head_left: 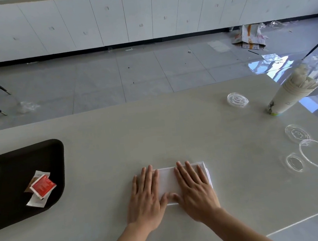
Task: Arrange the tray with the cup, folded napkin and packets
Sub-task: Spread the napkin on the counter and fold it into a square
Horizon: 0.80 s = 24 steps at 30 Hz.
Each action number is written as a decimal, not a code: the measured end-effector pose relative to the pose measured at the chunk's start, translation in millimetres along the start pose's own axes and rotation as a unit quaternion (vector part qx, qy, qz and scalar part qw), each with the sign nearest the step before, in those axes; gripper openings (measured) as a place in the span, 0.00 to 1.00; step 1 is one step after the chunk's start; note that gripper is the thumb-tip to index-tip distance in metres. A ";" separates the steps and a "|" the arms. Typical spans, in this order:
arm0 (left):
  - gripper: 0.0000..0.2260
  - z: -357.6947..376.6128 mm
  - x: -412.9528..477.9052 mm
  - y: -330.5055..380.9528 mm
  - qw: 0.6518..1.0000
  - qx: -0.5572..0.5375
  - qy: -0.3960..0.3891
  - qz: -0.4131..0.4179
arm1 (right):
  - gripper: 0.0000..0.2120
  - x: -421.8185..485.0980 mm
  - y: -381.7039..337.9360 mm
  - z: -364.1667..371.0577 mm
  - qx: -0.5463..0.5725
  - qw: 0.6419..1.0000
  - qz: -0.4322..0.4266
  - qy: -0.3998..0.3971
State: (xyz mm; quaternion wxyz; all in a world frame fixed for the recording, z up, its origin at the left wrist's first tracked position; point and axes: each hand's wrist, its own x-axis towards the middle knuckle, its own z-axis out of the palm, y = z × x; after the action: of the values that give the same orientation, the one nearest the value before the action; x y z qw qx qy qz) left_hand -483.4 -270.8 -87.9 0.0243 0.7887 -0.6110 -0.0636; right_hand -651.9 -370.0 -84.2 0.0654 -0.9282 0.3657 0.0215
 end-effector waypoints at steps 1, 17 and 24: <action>0.32 1.0 0.2 -0.3 1.000 -0.002 0.002 -0.001 | 0.41 -0.9 0.1 0.4 0.001 1.000 0.011 0.006; 0.32 -2.1 0.9 1.4 1.000 -0.003 -0.006 0.000 | 0.42 -14.2 35.2 2.5 -0.007 0.996 0.083 -0.034; 0.31 -19.7 -12.0 10.4 0.983 -0.136 0.024 -0.120 | 0.41 -15.0 36.0 -3.5 0.002 0.998 0.070 -0.010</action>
State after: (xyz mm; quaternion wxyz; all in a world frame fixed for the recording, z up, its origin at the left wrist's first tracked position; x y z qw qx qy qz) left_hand -493.7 -262.6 -66.3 0.1379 0.8471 -0.4966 -0.1294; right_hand -687.4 -386.3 -83.2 0.0693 -0.9000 0.4289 0.0341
